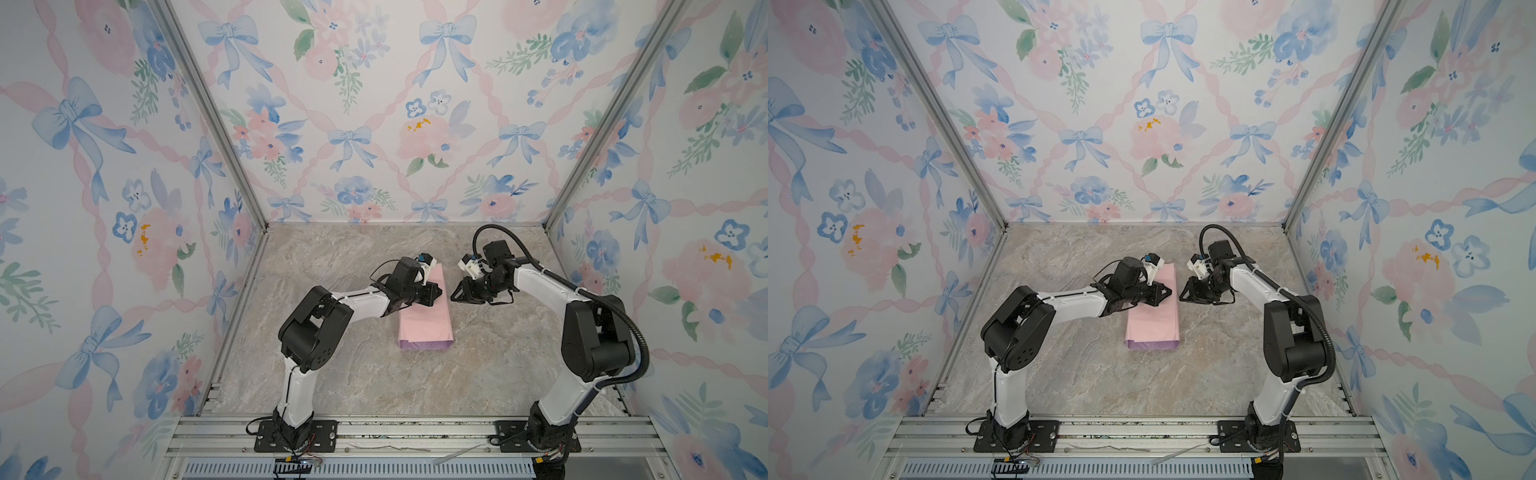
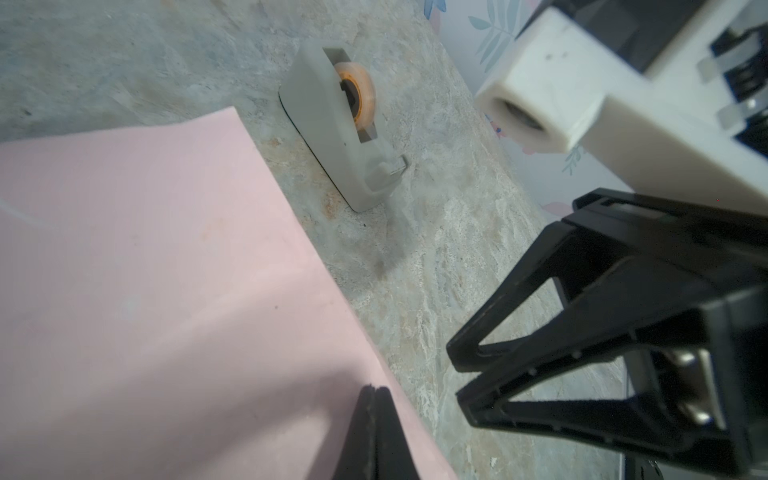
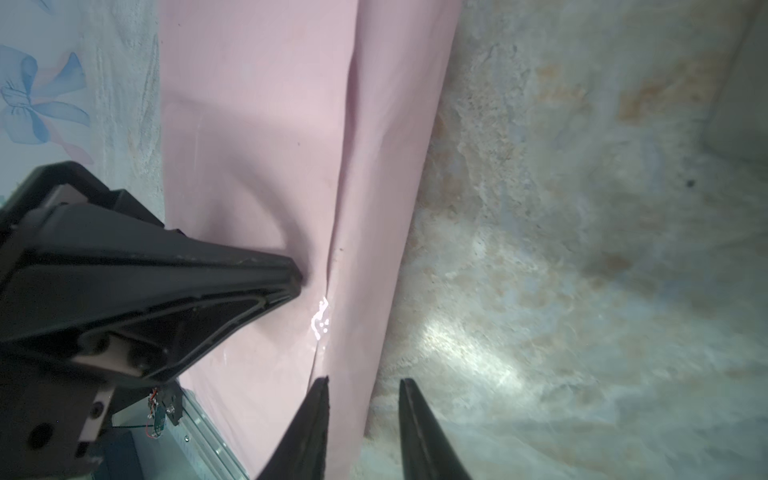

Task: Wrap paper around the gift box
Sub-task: 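Open the right gripper and lift it off the taped seam while the left releases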

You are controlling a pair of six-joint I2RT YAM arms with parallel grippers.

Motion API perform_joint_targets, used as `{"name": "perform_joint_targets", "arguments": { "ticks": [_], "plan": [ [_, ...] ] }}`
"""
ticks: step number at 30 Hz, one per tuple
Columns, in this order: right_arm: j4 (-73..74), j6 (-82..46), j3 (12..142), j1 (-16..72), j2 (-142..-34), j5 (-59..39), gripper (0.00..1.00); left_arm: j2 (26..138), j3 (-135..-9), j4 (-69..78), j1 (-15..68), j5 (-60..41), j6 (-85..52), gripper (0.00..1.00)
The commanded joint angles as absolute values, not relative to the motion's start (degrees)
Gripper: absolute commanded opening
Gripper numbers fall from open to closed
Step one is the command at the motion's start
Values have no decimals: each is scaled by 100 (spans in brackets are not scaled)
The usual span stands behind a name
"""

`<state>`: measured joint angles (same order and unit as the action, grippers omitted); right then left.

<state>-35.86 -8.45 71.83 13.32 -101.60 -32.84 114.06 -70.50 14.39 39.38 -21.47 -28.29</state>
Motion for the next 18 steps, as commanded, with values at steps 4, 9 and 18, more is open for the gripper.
{"name": "perform_joint_targets", "arguments": {
  "ticks": [4,9,18],
  "plan": [
    [-2798,-1331,7058,1556,-10371,-3543,34,11383,-6860,918,3929,-1885,-2770,0],
    [-2865,-1293,7084,1556,-10450,-3369,34,11373,-6873,923,3929,-1876,-2774,0],
    [-2850,-1291,7075,1539,-10601,-3460,21,11397,-6890,929,3929,-1881,-2784,0]
  ]
}}
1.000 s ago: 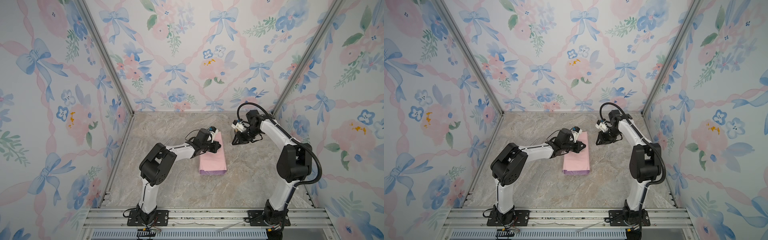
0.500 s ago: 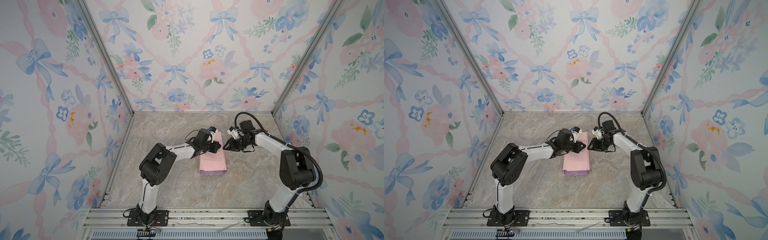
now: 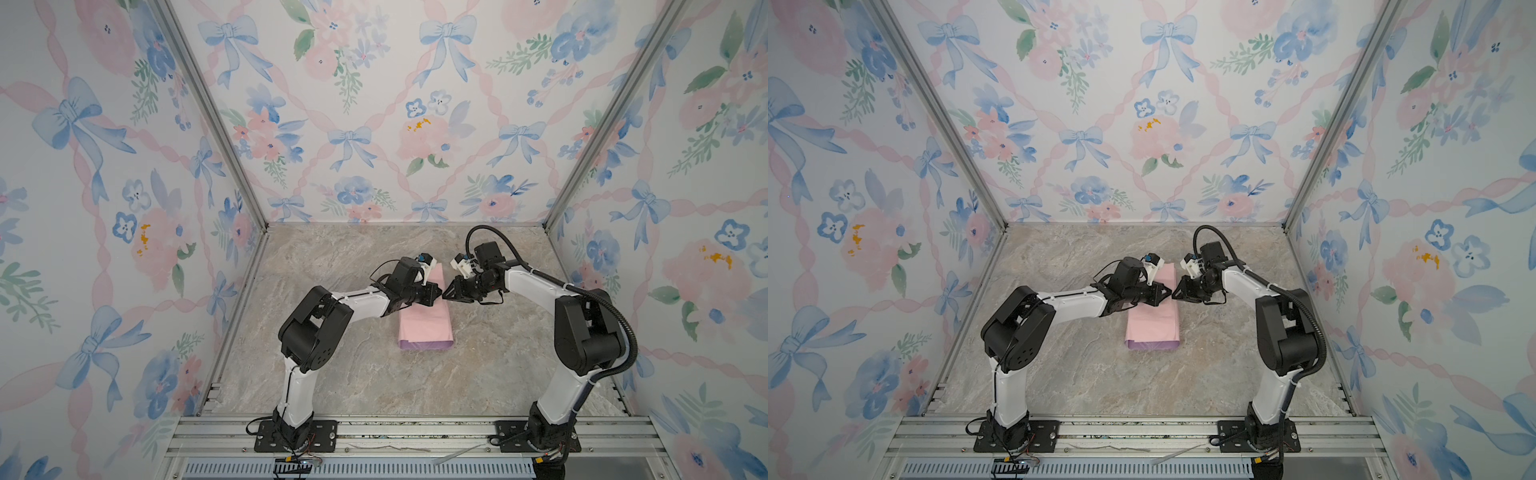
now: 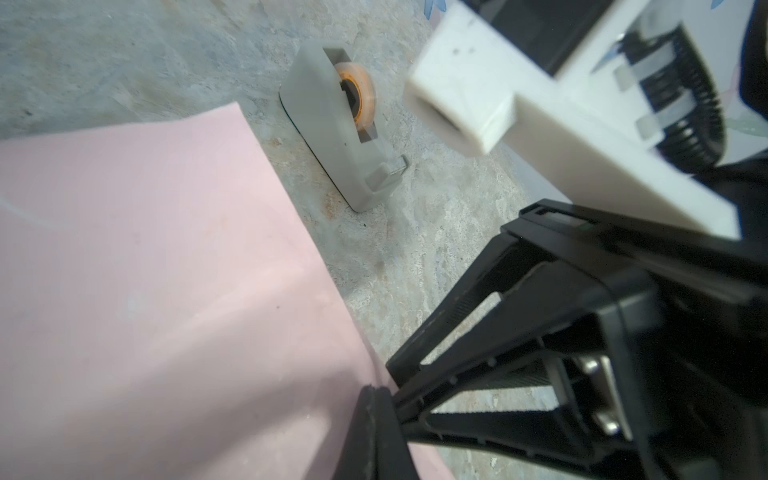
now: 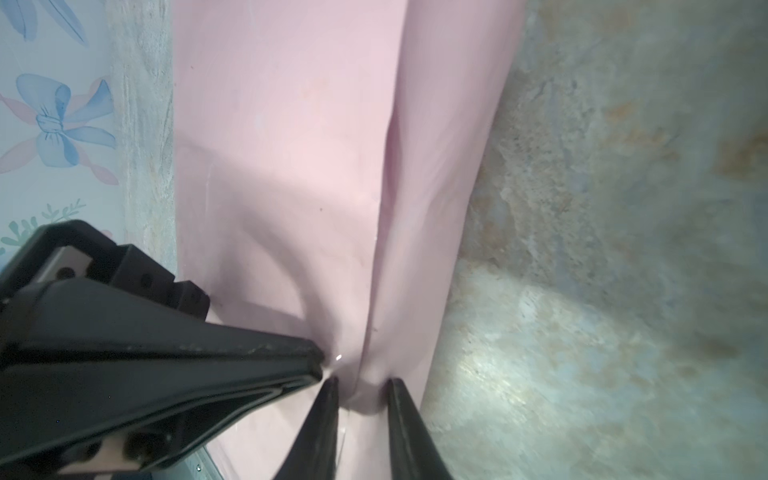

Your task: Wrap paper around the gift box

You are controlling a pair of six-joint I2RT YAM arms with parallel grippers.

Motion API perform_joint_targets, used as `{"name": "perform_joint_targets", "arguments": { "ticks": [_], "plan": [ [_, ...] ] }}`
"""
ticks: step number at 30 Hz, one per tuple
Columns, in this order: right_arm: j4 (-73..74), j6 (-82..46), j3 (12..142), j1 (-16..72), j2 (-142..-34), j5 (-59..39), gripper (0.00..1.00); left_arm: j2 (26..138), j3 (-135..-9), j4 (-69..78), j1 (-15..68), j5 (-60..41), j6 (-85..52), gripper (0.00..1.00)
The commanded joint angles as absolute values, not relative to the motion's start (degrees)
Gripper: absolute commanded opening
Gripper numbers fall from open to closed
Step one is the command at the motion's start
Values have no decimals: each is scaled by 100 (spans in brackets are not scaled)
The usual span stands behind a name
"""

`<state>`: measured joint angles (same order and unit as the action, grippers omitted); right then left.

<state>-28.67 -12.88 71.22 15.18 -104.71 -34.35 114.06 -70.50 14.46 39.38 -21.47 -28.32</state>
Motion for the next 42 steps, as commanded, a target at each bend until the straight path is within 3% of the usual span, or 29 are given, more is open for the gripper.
{"name": "perform_joint_targets", "arguments": {
  "ticks": [1,4,8,10,14,16,17,18,21,26,36,42],
  "plan": [
    [-2848,-1292,7076,1539,-10600,-3500,20,11391,-6891,931,3929,-1881,-2779,0],
    [-2831,-1305,7079,1531,-10623,-3602,21,11393,-6899,932,3933,-1881,-2790,0],
    [-2820,-1299,7060,1529,-10553,-3731,10,11360,-6907,934,3929,-1890,-2799,0],
    [-2863,-1293,7058,1504,-10442,-3745,10,11313,-6932,934,3930,-1890,-2803,0],
    [-3088,-1296,7053,1414,-10011,-3597,34,11097,-7046,799,3929,-1843,-2847,8],
    [-3229,-1301,7081,1387,-9809,-3424,53,10926,-7113,658,3922,-1721,-2856,15],
    [-3337,-1306,7125,1390,-9738,-3271,67,10815,-7143,551,3914,-1637,-2872,19],
    [-3476,-1310,7193,1434,-9696,-3084,72,10705,-7162,444,3897,-1546,-2912,24],
    [-3816,-1297,7408,1595,-9714,-2568,73,10371,-7101,147,3781,-1337,-3123,35],
    [-4111,-1483,7714,1925,-9952,-2264,70,9777,-6562,48,3499,-1255,-3315,43],
    [-4062,-2138,8072,2221,-10542,-2215,66,9248,-5525,18,3042,-1108,-3632,43],
    [-3991,-2267,8182,2289,-10737,-2391,57,9136,-5305,158,2989,-1098,-3693,42]
  ]
}}
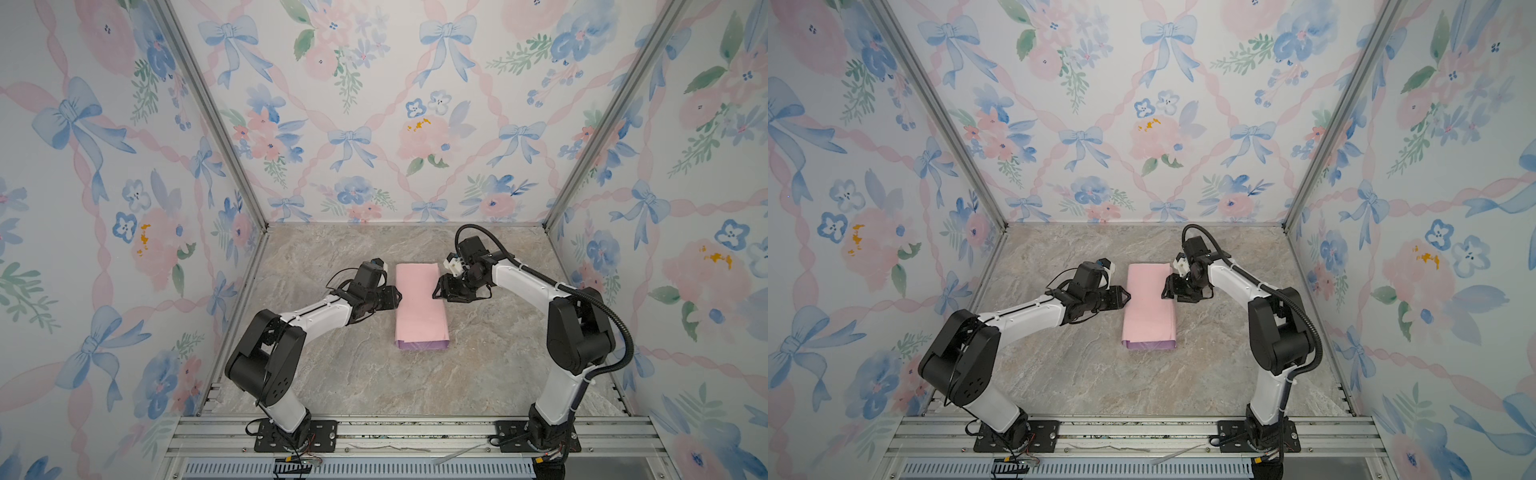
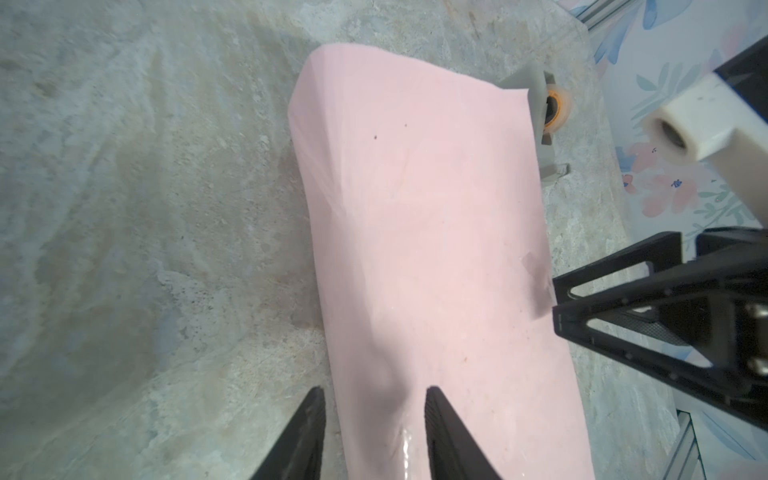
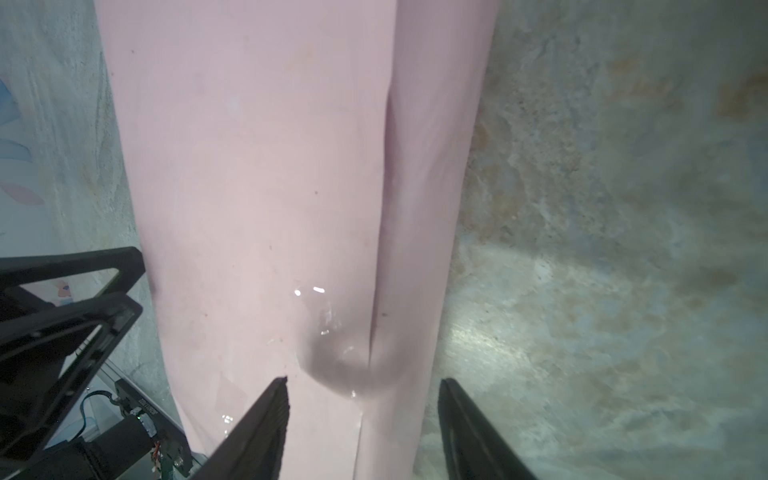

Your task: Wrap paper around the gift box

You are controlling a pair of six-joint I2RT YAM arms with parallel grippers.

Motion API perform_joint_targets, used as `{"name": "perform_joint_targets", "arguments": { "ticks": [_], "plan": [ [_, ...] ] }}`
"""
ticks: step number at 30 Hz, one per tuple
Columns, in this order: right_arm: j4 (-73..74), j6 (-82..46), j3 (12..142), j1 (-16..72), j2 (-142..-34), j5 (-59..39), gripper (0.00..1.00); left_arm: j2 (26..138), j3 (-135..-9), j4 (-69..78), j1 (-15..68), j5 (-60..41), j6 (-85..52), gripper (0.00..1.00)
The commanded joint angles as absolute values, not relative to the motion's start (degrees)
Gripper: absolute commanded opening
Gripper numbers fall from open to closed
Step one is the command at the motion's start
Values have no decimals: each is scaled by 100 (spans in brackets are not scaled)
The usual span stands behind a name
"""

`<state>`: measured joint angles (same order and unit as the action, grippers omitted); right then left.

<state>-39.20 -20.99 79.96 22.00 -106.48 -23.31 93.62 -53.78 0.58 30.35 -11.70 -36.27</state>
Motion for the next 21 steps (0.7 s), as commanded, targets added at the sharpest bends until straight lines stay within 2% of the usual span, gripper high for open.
{"name": "perform_joint_targets", "arguments": {
  "ticks": [1,10,21],
  "plan": [
    [-3982,-2276,8186,2292,-10761,-2404,55,9127,-5285,166,2980,-1094,-3696,42],
    [-3969,-2355,8275,2298,-10942,-2346,40,9070,-5131,263,2927,-1098,-3694,39],
    [-3973,-2406,8224,2297,-10903,-2351,14,9132,-5142,325,2909,-1125,-3674,37]
  ]
}}
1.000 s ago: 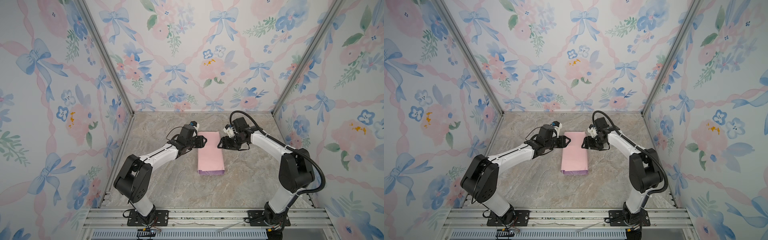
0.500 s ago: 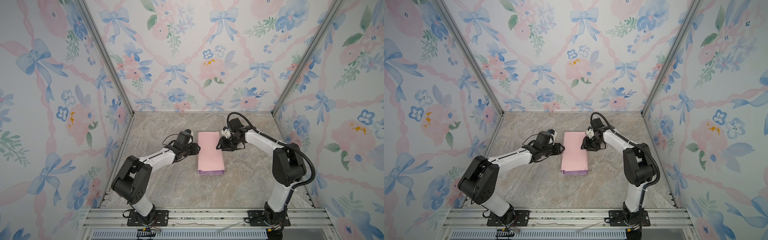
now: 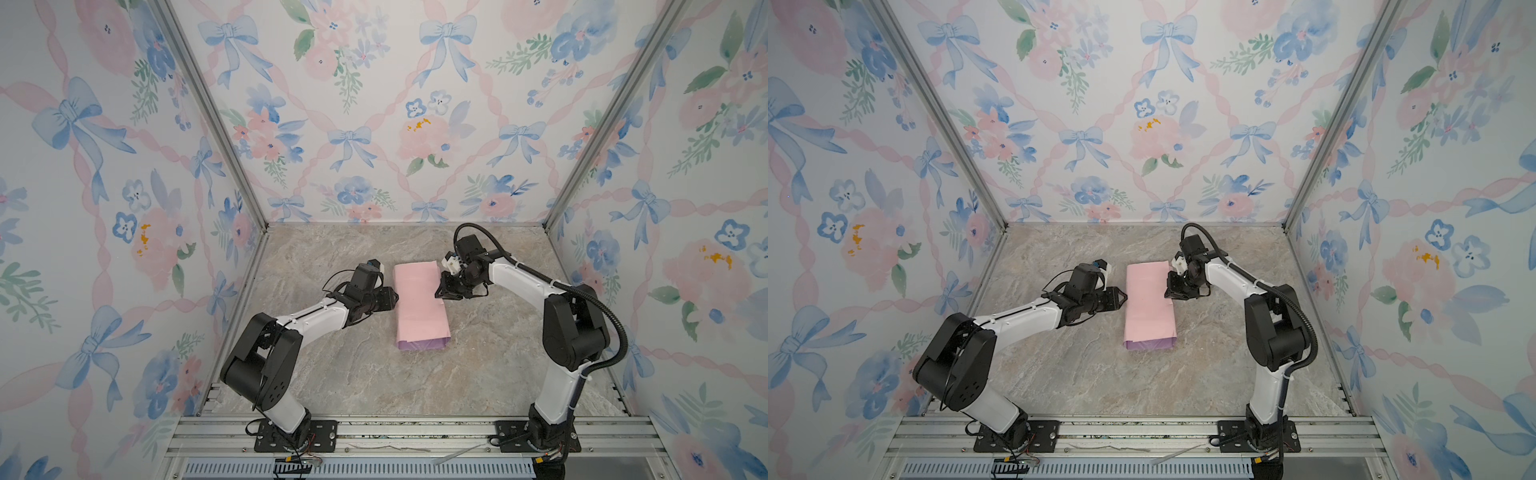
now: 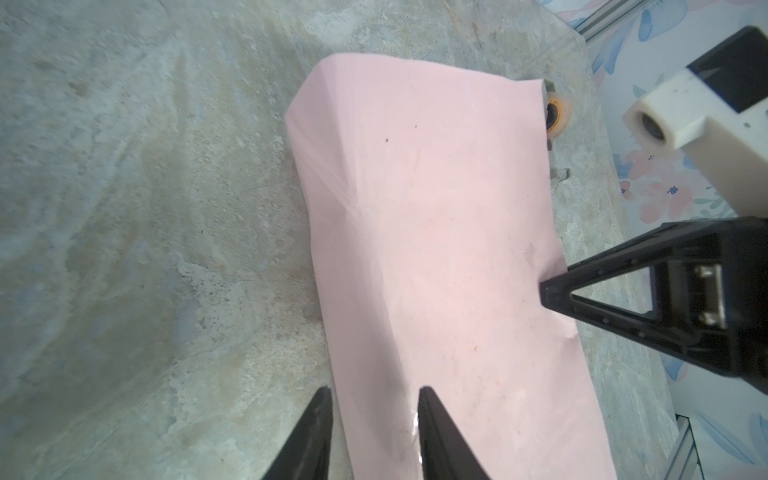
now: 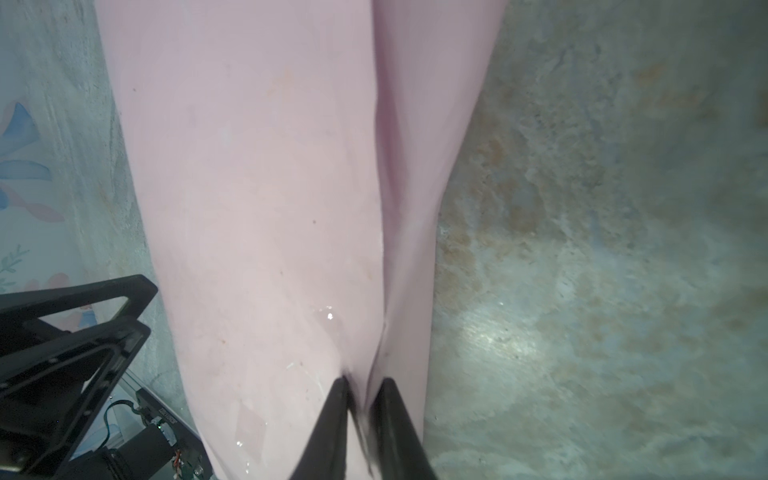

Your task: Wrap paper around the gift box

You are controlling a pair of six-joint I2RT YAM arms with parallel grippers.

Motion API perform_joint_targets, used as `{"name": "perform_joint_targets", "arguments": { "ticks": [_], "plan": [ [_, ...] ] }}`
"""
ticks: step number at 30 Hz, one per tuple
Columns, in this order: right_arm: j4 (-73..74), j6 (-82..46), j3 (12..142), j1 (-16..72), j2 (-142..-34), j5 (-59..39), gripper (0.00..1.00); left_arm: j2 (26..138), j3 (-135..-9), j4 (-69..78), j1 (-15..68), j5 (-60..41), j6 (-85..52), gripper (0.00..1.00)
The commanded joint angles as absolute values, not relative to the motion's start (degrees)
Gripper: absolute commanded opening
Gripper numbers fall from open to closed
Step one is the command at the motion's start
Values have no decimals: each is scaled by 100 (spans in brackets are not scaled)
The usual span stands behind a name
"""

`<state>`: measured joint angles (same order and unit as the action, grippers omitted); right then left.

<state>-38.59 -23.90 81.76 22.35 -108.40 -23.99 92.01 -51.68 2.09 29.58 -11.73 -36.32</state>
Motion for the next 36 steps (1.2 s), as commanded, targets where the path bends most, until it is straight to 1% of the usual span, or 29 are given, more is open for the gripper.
{"name": "perform_joint_targets", "arguments": {
  "ticks": [1,4,5,7,8,12,14,17,19,23,24,26,27,28,30,32,34,36],
  "plan": [
    [-3973,-2415,8219,2299,-10899,-2351,13,9132,-5142,325,2909,-1124,-3666,37],
    [-3981,-2440,8222,2298,-10894,-2336,14,9132,-5148,338,2909,-1112,-3656,36],
    [-4018,-2439,8242,2295,-10898,-2338,19,9141,-5150,337,2910,-1112,-3650,36],
    [-4108,-2428,8279,2298,-10853,-2276,35,9166,-5146,356,2911,-1132,-3652,36],
    [-4137,-2430,8275,2292,-10792,-2232,39,9184,-5142,373,2909,-1162,-3658,36],
    [-4225,-2454,8270,2193,-10645,-2286,43,9233,-5099,536,2914,-1329,-3741,37],
    [-4253,-2447,8261,2182,-10663,-2348,43,9221,-5072,594,2909,-1375,-3788,37],
    [-4228,-2443,8244,2185,-10755,-2440,37,9190,-5045,664,2910,-1405,-3810,37],
    [-4195,-2447,8244,2184,-10822,-2455,32,9181,-5021,706,2912,-1460,-3838,37],
    [-4116,-2486,8219,2188,-10848,-2453,17,9167,-4936,844,2910,-1570,-3980,42],
    [-4106,-2495,8209,2188,-10824,-2441,16,9180,-4918,888,2912,-1601,-4034,43],
    [-4134,-2504,8203,2182,-10755,-2408,16,9220,-4904,933,2901,-1673,-4140,45],
    [-4167,-2497,8203,2188,-10698,-2394,19,9239,-4904,938,2900,-1692,-4211,47],
    [-4210,-2488,8209,2186,-10640,-2371,25,9258,-4909,924,2896,-1711,-4278,51],
    [-4316,-2475,8252,2180,-10461,-2227,46,9295,-4913,941,2894,-1811,-4422,59],
    [-4374,-2462,8300,2131,-10325,-2139,57,9270,-4892,1019,2892,-1896,-4539,65],
    [-4418,-2407,8376,2083,-10329,-2137,60,9238,-4848,1136,2901,-1956,-4634,66],
    [-4501,-2350,8509,2082,-10495,-2146,61,9254,-4843,1180,2903,-1991,-4676,67]
  ]
}}
